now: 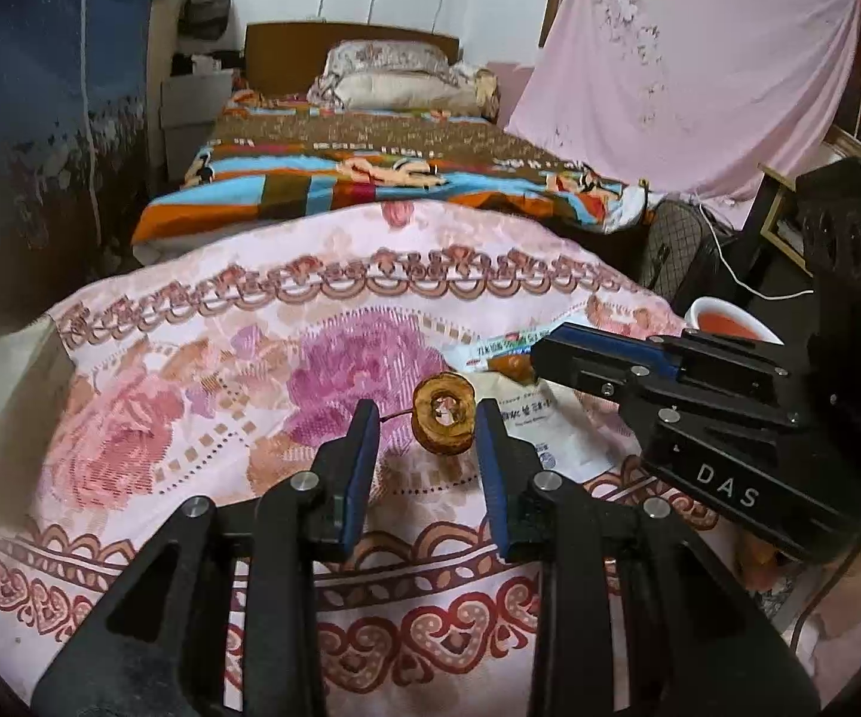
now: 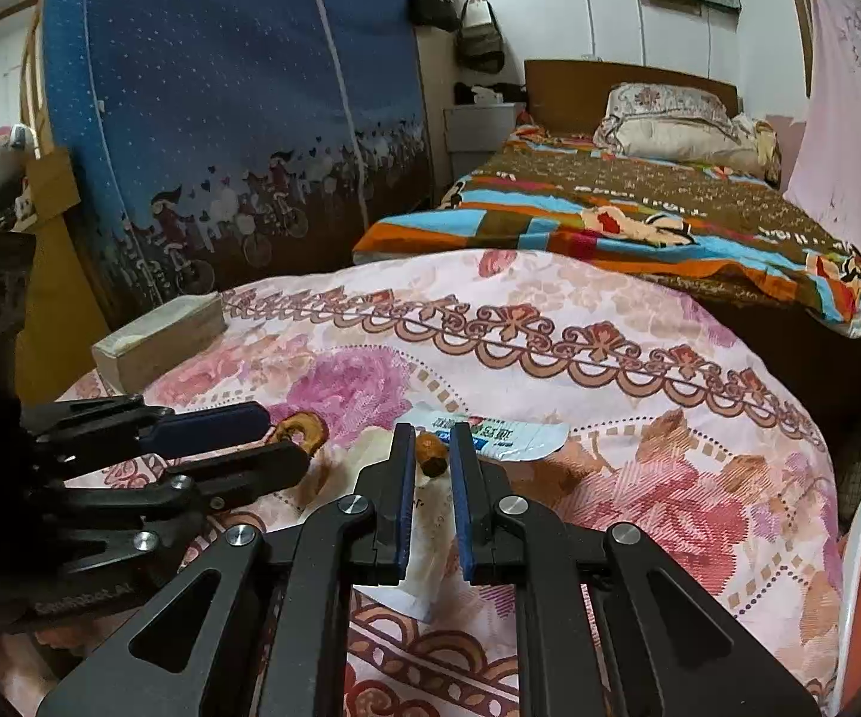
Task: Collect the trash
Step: 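Close the left tool on the brown dried fruit ring while the right tool grasps the small brown piece, then carry the fruit ring and brown piece in both tools over the orange bucket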
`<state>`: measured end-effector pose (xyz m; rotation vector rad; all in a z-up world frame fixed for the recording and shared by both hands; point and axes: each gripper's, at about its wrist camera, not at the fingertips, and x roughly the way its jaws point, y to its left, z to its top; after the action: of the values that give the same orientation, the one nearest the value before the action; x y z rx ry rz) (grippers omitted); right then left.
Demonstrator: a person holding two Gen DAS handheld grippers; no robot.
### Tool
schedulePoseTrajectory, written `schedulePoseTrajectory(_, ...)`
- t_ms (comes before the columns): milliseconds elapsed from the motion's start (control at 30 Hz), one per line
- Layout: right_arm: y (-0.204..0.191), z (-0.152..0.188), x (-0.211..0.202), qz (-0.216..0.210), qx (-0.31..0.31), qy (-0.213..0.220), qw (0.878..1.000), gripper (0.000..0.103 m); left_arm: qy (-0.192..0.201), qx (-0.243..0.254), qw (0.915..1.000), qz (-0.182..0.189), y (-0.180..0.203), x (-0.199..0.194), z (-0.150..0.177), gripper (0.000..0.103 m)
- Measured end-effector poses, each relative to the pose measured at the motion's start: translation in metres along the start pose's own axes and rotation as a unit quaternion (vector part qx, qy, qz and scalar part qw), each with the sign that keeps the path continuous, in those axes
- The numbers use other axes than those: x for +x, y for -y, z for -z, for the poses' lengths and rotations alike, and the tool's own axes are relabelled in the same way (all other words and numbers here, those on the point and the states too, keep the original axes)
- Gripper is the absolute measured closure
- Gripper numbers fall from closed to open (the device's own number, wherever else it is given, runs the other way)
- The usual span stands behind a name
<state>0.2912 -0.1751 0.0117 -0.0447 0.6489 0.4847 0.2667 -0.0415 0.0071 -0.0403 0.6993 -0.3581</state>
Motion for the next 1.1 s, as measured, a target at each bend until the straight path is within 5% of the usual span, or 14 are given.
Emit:
schedulePoseTrajectory(200,0.002,-0.001,-0.004,-0.003,0.005,0.014,1.000,0.094,0.017,-0.007,0.9998,-0.004,-0.002,-0.005,-0.001,0.086)
schedulePoseTrajectory(567,0.006,-0.003,0.018,-0.018,0.025,-0.037,0.999,0.091,0.014,-0.053,0.9982,-0.023,-0.017,-0.003,0.000,0.086)
schedulePoseTrajectory(733,0.001,-0.005,0.028,-0.016,0.011,-0.057,0.998,0.080,0.016,-0.056,0.9980,-0.025,-0.018,-0.003,0.000,0.086)
schedulePoseTrajectory(1100,-0.005,0.000,0.028,-0.005,-0.003,-0.058,0.998,0.094,0.018,-0.055,0.9980,-0.024,-0.018,-0.004,0.000,0.086)
